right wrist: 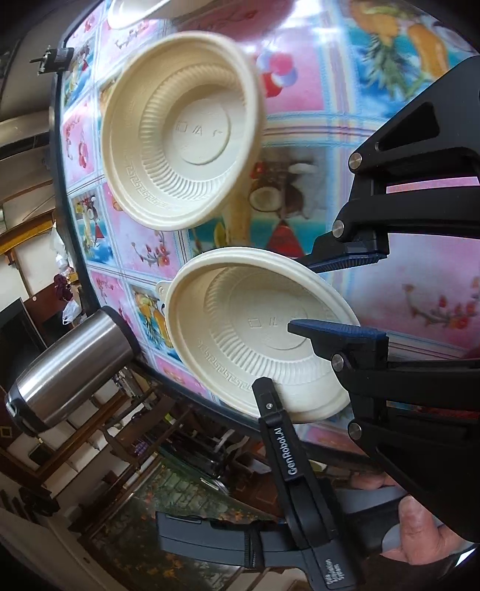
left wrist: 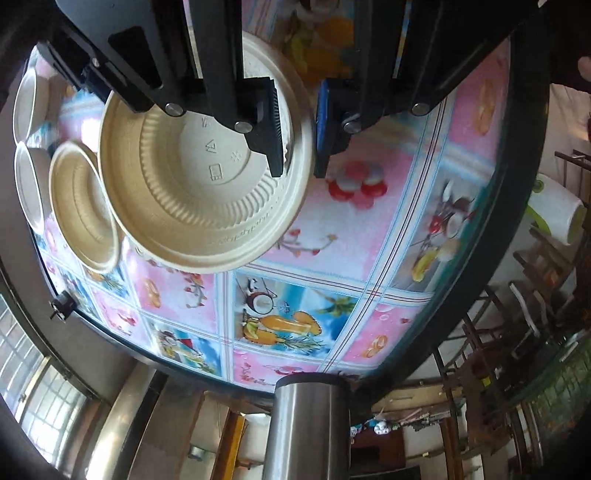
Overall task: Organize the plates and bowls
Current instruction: 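Close the left tool on the rim of the cream ribbed bowl, then lift the cream bowl with the left tool and carry it toward the red plates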
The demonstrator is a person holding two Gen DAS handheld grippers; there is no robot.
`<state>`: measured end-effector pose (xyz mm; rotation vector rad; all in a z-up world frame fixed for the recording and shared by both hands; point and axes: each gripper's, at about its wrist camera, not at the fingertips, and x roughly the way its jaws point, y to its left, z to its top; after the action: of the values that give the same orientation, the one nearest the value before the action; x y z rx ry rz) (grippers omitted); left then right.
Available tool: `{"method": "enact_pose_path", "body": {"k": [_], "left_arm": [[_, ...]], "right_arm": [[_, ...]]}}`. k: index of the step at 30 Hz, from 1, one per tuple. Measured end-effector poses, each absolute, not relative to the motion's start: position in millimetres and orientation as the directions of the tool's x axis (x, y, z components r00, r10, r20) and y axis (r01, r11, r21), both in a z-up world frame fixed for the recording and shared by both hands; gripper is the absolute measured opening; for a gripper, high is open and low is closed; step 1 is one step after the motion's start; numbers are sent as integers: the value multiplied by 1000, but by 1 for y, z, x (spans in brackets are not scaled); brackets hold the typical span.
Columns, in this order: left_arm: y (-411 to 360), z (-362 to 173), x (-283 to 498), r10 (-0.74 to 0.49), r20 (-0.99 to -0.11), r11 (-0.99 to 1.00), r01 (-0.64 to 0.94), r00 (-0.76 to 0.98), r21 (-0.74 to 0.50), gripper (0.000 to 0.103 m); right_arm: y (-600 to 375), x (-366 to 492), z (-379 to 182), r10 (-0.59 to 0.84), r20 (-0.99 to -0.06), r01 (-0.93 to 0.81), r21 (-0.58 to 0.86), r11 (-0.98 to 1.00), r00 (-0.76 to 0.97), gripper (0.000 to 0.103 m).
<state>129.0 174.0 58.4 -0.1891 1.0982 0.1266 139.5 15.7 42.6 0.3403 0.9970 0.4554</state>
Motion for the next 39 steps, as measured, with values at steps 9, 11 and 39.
{"method": "enact_pose_path", "body": {"k": [9,11,39], "left_arm": [[138,74,74,-40,-874,985,-127,484,-115,14],[130,75,62,-45,-870,985,-122,491,-120,14],[52,88,-67,-8,-783,998,-50,622,-50,15]], "right_arm": [[-21,87,64,486,-715,-214,442,871,503,26],[-29,77,65,483,-714,-212,440,873,507,25],[-112,-49,78,467,-677,-208,431,878,568,25]]}}
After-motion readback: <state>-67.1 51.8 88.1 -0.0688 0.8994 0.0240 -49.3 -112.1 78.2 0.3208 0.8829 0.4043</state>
